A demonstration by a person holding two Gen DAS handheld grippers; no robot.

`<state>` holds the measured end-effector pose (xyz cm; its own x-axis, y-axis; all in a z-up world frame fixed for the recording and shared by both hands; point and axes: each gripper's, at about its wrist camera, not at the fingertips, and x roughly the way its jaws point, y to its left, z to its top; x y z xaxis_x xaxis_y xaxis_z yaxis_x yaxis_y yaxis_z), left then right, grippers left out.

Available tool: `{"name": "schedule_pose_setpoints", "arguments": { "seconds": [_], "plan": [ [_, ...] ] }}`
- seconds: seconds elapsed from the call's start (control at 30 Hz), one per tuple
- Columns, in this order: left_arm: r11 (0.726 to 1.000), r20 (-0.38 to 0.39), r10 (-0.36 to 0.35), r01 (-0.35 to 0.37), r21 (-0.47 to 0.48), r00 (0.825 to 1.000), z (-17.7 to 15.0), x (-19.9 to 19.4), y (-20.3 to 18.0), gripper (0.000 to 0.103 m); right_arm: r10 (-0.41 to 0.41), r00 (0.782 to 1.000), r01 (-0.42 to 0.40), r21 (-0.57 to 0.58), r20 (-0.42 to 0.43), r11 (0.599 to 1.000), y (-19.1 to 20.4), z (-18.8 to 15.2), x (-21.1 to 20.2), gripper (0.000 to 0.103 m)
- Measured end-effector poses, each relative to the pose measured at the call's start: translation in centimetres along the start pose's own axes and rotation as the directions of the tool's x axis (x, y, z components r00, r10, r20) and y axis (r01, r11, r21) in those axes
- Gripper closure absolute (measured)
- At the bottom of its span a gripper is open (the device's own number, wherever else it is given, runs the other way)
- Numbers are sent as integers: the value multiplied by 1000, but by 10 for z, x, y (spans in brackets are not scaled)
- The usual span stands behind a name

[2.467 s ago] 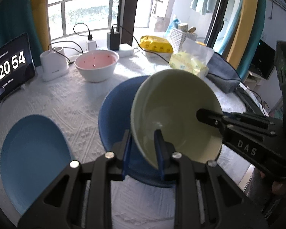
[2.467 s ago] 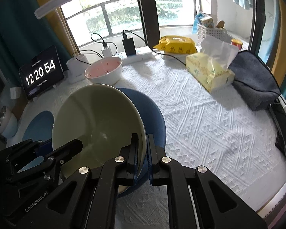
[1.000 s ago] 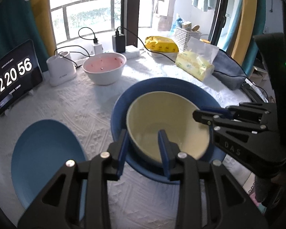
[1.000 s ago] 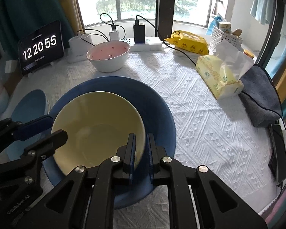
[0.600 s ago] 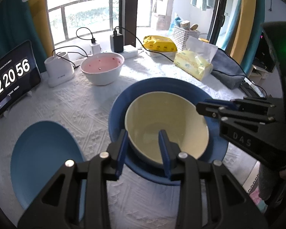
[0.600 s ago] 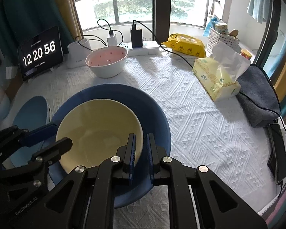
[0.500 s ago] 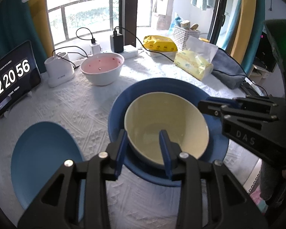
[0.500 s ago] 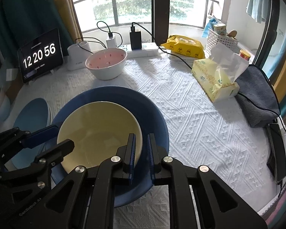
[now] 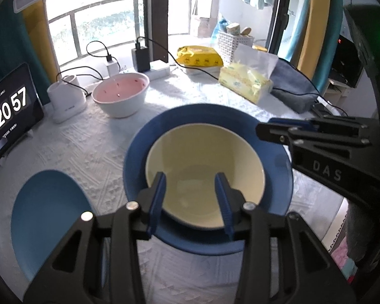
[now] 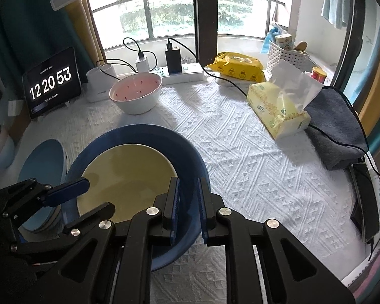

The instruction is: Organize plates and bowls

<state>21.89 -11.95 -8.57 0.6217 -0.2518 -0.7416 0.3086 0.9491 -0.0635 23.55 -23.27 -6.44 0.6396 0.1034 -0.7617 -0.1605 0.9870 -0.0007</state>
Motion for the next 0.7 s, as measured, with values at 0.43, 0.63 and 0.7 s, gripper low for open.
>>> {"name": "schedule_pose_setpoints", "arguments": {
  "seconds": [0.43,0.63,0.7],
  "plan": [
    [998,57,21,-18,-53,998,17,-17,21,61,22,1000,-22,-5,21,1000,6,14,-2,86],
    [997,75,27,-22,-67,997,24,-22,30,61,26,999,-25,-12,33,1000,10,22,-3,79],
    [997,81,28,-22,-69,996,27,-23,33,60,26,999,-25,-14,38,1000,12,25,-4,78]
  ]
}}
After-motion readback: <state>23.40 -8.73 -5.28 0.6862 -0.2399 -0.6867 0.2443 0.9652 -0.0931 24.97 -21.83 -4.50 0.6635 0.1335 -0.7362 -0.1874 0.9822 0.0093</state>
